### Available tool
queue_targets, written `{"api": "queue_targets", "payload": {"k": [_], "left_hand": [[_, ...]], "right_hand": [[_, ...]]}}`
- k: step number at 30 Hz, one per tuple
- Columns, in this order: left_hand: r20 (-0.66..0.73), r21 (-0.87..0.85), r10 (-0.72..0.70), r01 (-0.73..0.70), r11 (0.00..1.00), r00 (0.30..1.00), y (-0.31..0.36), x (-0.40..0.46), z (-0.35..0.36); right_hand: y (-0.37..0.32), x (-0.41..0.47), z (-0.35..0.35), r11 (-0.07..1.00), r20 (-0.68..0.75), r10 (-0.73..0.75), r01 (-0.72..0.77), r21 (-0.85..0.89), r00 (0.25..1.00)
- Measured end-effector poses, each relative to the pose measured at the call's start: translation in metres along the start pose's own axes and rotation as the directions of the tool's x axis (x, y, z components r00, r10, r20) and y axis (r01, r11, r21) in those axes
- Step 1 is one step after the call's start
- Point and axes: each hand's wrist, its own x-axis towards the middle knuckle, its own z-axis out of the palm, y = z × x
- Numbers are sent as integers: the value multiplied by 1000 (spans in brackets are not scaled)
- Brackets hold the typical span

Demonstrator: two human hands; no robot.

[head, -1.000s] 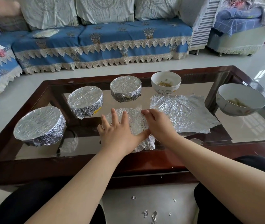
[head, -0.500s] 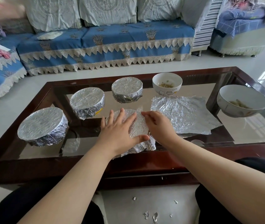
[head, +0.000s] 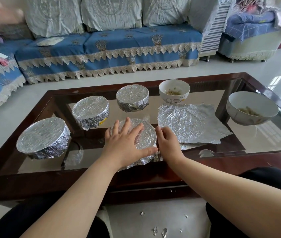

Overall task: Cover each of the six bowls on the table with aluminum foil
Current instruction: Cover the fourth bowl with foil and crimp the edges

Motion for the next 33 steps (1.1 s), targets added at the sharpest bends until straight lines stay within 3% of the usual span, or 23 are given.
{"api": "queue_targets", "payload": {"k": [5, 18, 23, 33], "left_hand": [[5, 6, 3, -3, 1000, 1000, -1, 1, 1], [10, 11, 3, -3, 1000, 1000, -1, 1, 1], [17, 10, 4, -4, 1000, 1000, -1, 1, 0], [13, 9, 2, -2, 1000, 1000, 0, 0, 0]], "right_hand": [[1, 0, 2, 997, -23, 74, -73, 32, 997], [-4, 4, -3, 976, 77, 187, -194, 98, 979], [-2, 12, 0, 989, 74, 123, -128, 71, 990], [2, 25, 0, 988, 168, 68, -43, -146, 983]]}}
